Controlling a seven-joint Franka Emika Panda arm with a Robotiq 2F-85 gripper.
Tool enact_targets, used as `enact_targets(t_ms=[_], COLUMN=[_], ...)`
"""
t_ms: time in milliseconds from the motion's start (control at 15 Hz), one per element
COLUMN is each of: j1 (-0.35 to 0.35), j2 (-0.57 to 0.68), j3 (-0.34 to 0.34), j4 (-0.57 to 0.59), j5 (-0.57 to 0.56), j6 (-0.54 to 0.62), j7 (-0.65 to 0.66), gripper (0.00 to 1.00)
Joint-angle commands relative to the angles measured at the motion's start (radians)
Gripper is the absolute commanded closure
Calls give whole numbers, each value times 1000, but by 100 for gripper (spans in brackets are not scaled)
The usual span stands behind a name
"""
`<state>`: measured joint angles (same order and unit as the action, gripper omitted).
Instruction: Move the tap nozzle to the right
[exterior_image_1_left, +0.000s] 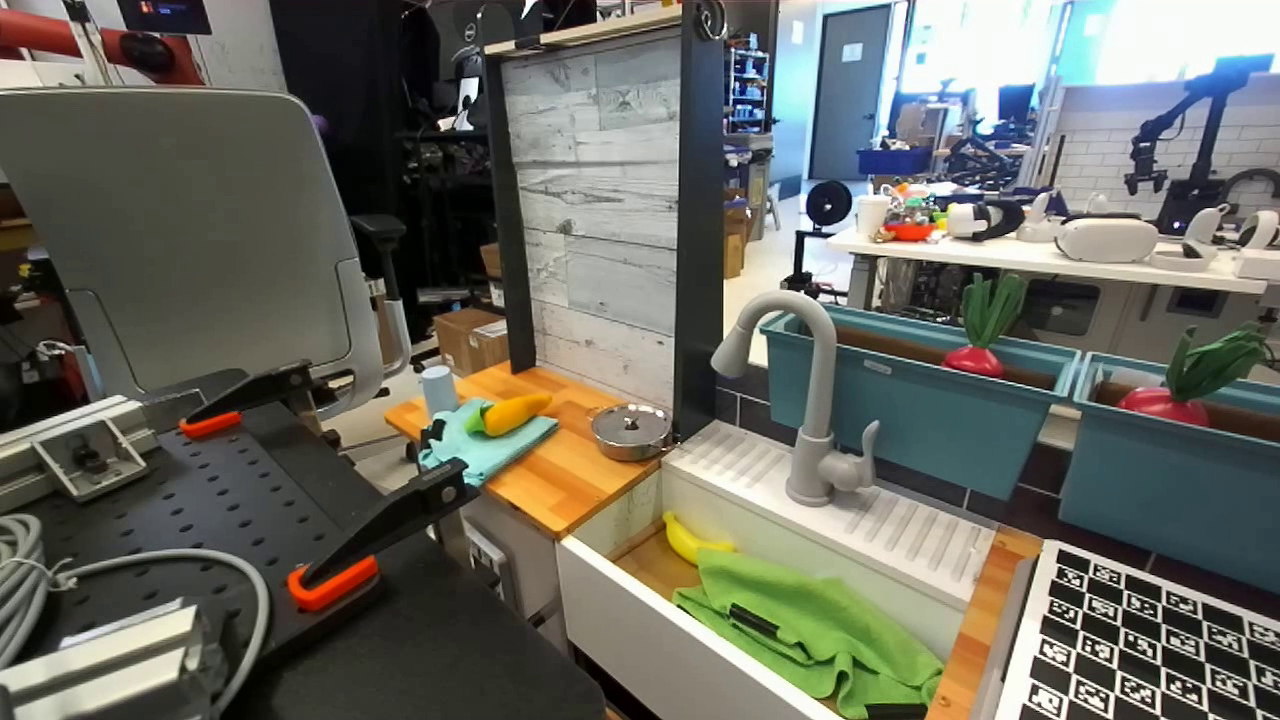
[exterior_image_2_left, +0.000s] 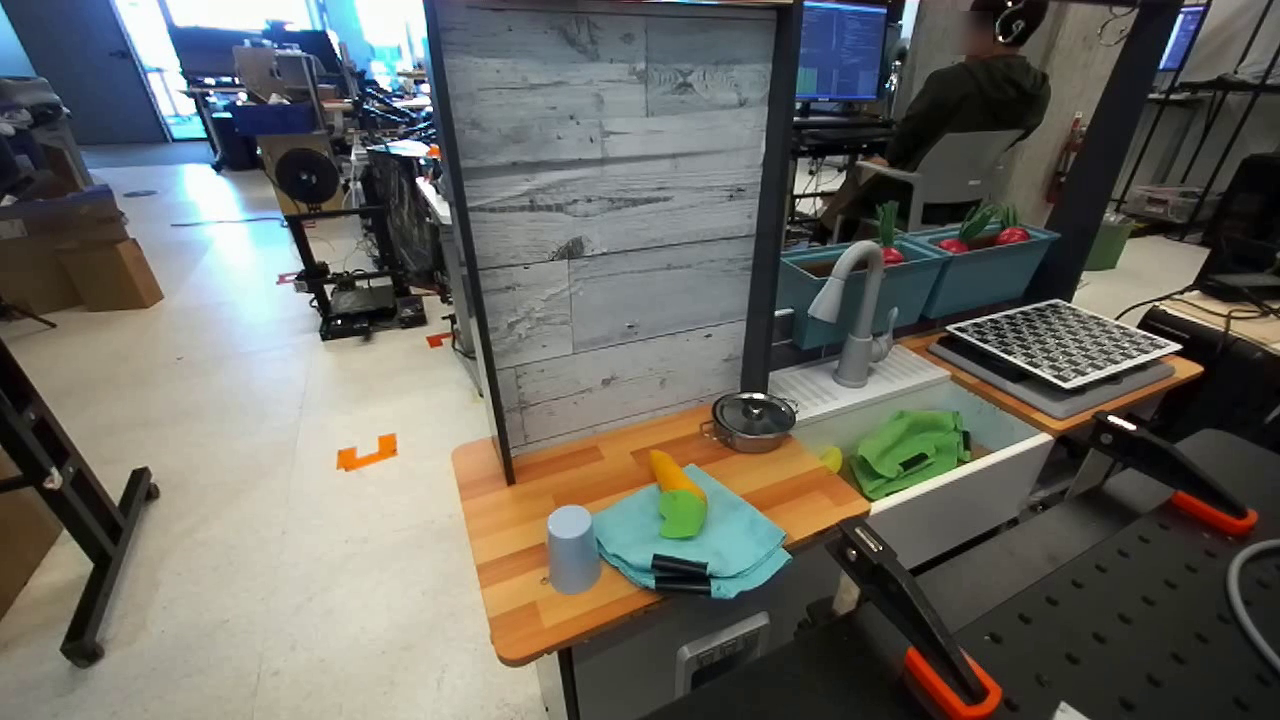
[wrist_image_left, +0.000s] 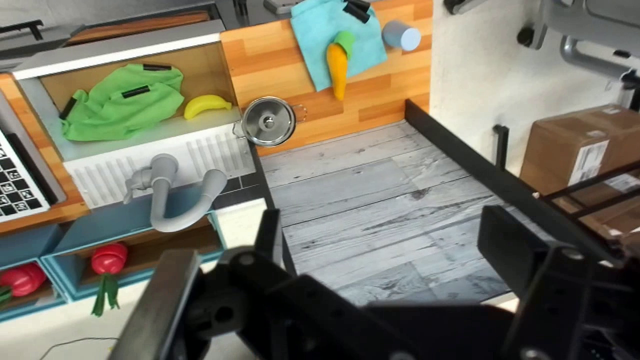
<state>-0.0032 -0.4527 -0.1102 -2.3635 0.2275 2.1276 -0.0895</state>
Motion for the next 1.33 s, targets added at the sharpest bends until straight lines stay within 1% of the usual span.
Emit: enact_targets(t_ms=[0,400,600,867,1067,1267], j1=[-44,-90,-105,-117,-128,-118], j2=[142,414,537,674,765,859], j3=[-7,-18,-19,-31,-40,-45], j4=[12,70,117,187,251,308], j5=[8,21,12,21,35,30], j6=[150,356,425,476,451,469], j7=[62,201,299,406,458,535], gripper=[0,0,0,0,0,0])
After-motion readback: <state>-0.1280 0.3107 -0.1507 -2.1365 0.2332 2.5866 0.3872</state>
